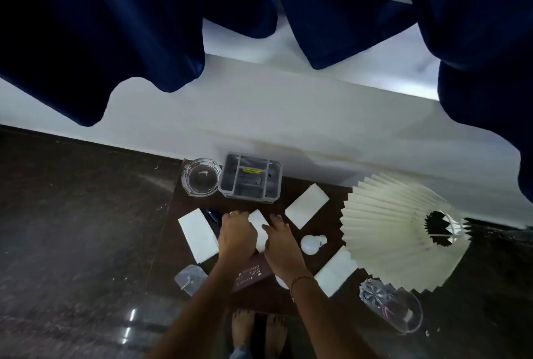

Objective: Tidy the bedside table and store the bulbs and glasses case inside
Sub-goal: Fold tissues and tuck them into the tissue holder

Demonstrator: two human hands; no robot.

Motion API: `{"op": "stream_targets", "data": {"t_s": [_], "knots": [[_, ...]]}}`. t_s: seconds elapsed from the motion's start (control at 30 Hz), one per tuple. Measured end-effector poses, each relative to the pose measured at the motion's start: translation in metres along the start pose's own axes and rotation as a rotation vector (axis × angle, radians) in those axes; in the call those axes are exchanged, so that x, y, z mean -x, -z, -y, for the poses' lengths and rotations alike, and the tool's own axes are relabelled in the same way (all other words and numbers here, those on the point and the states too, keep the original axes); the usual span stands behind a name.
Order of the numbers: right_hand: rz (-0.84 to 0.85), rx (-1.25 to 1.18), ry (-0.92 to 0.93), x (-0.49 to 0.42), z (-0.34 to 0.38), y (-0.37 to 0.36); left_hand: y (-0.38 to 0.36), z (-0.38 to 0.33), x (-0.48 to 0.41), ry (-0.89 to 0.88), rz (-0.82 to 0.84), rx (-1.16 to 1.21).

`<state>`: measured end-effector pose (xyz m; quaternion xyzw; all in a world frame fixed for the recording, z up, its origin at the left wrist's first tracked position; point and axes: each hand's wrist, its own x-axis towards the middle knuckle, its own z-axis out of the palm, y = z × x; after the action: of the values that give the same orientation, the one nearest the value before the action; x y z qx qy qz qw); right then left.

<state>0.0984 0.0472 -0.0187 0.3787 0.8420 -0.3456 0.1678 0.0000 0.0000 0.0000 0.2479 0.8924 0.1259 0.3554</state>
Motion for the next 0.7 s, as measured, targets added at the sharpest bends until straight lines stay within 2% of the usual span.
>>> {"op": "stream_targets", "data": {"t_s": [0.43, 0.7], "knots": [[-0.003, 0.237, -0.015, -0.016, 0.004, -0.017, -0.007, 0.008, -0.028, -0.093, 0.283, -0.217], [-0.027, 0.217, -0.023, -0.024, 0.008, -0.028, -0.007, 0.006, -0.04, -0.051, 0.255, -0.17]]}}
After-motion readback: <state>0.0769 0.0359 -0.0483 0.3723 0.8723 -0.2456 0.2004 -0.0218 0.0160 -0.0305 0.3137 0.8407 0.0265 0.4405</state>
